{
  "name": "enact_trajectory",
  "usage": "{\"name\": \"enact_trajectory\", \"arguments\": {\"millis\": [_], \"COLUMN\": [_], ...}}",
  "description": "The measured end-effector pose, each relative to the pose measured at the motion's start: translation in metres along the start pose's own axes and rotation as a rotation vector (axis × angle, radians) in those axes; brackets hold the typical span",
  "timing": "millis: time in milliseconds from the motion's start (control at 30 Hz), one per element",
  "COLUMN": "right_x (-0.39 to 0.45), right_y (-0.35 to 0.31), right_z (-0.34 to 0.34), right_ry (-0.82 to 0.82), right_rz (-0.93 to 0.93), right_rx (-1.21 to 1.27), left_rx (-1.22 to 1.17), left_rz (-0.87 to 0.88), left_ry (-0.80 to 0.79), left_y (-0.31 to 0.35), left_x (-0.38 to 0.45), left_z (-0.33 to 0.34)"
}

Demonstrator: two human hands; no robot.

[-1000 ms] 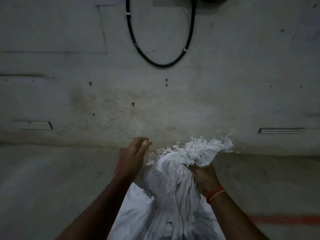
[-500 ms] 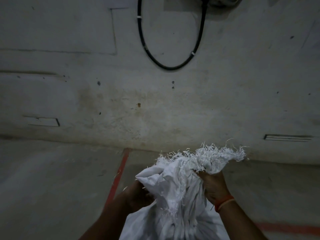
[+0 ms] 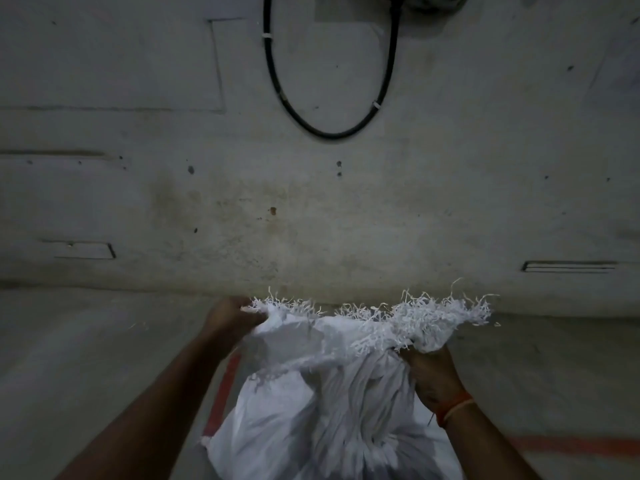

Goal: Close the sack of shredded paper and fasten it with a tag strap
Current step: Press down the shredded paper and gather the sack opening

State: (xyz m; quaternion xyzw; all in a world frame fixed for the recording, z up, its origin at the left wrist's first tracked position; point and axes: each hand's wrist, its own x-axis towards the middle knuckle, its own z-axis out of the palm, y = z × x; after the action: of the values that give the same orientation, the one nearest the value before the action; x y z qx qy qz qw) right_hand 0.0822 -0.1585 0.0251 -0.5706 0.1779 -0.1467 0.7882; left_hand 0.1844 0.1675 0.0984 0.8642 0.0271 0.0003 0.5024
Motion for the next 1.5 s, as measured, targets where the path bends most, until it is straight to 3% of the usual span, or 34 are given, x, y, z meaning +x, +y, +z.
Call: {"name": "enact_trajectory", "arguments": {"millis": [133, 200, 333, 533, 733, 867, 1000, 1100, 1167, 1367, 1500], "right_x": [-0.003, -0.007, -0.012, -0.016, -0.011, -0.019, -0.023, -0.018, -0.018, -0.021, -0.022], "right_y": [-0.001, -0.005, -0.012, -0.021, -0.031, -0.040, -0.041, -0.039, -0.041, -0.038, -0.042], "right_z": [0.001, 0.003, 0.010, 0.016, 0.013, 0.011, 0.009, 0.009, 0.011, 0.014, 0.012], "right_ry": [-0.001, -0.024, -0.046, -0.006, 0.125, 0.116, 0.131, 0.115, 0.124, 0.040, -0.015], "right_rz": [-0.006, -0.021, -0.061, -0.073, -0.148, -0.157, -0.102, -0.068, -0.077, -0.091, -0.093], "right_rx": [-0.022, -0.059, -0.067, -0.051, -0.061, -0.064, -0.027, -0.037, -0.045, -0.072, -0.189], "left_rx": [0.486, 0.587, 0.495, 0.073, 0.305, 0.298, 0.321, 0.419, 0.532, 0.835, 0.951], "left_rz": [0.236, 0.268, 0.305, 0.247, 0.256, 0.136, -0.030, -0.025, 0.063, 0.731, 0.818], "left_ry": [-0.040, 0.009, 0.212, 0.261, 0.314, 0.436, 0.406, 0.328, 0.283, -0.023, -0.154], "left_y": [0.030, 0.045, 0.067, 0.051, 0.056, 0.059, 0.049, 0.045, 0.047, 0.074, 0.087], "left_x": [0.002, 0.002, -0.001, -0.001, 0.000, 0.011, 0.020, 0.015, 0.010, 0.003, 0.005], "left_z": [-0.034, -0.045, -0.048, -0.030, -0.017, -0.019, -0.020, -0.015, -0.010, 0.019, 0.046]}}
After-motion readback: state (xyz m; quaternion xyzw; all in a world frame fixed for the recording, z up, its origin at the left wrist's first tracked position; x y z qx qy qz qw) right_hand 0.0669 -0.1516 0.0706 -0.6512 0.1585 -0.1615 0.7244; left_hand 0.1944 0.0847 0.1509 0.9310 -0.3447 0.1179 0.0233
